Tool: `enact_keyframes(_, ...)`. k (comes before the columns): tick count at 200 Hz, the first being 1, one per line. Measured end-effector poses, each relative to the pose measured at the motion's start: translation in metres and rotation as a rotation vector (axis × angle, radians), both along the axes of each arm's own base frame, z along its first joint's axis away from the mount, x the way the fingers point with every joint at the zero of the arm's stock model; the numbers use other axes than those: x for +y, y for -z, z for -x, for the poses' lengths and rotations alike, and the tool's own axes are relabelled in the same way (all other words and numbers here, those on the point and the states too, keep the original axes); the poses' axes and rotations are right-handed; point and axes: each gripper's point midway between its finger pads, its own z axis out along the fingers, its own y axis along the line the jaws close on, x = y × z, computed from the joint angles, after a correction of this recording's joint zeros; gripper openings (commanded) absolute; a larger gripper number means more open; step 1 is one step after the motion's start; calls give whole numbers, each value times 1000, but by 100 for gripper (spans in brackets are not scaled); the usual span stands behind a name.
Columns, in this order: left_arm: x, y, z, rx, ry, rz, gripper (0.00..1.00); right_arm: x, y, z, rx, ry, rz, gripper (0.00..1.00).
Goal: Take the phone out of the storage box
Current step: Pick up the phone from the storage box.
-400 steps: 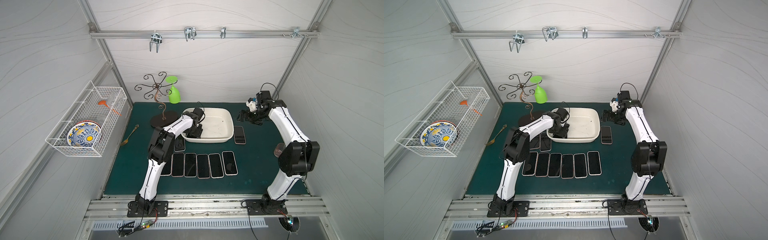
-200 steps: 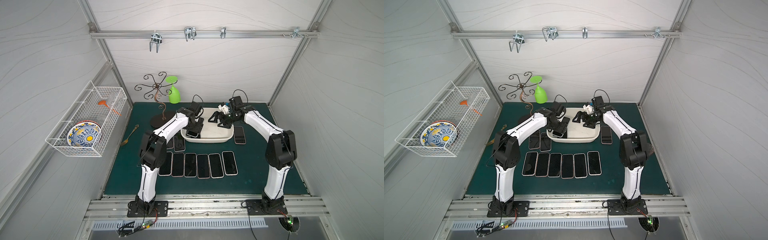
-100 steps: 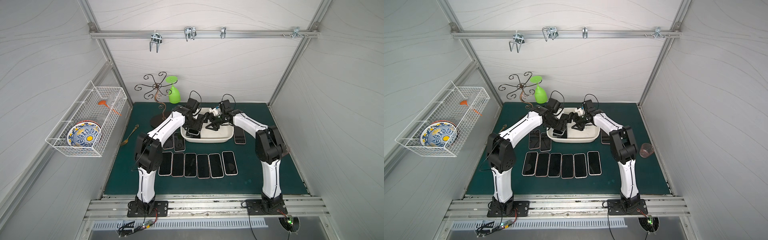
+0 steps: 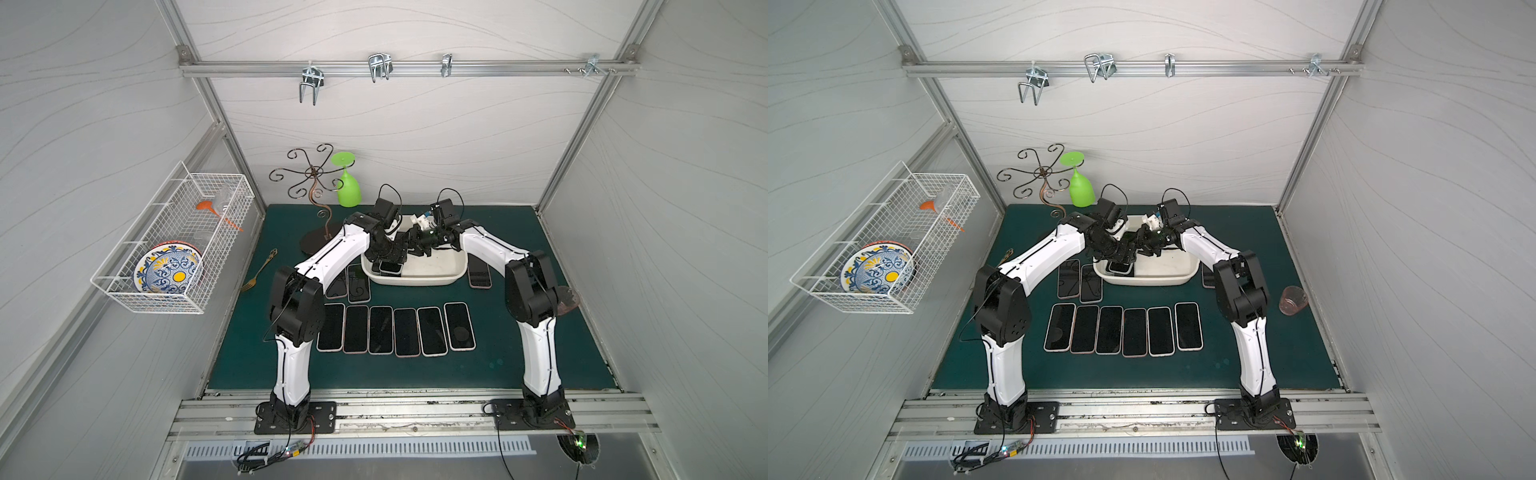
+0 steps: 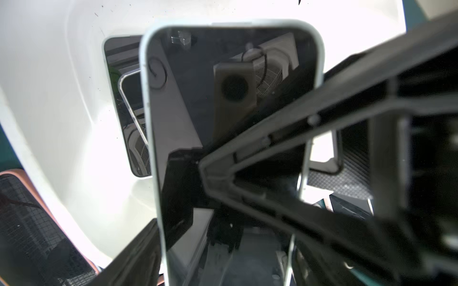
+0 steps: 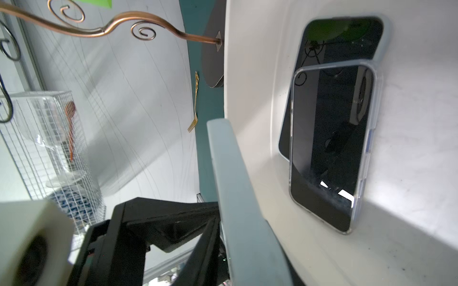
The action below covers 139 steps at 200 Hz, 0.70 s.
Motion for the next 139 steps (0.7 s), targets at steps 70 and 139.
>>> enact_keyframes(70,-8,-28,-4,47,-61,217,92,-32,-15,8,-5,-8,-10,6)
enact_keyframes(139,18,-118,-18,-122,-118,388,93,-192,-75,1,-121,133,68,10)
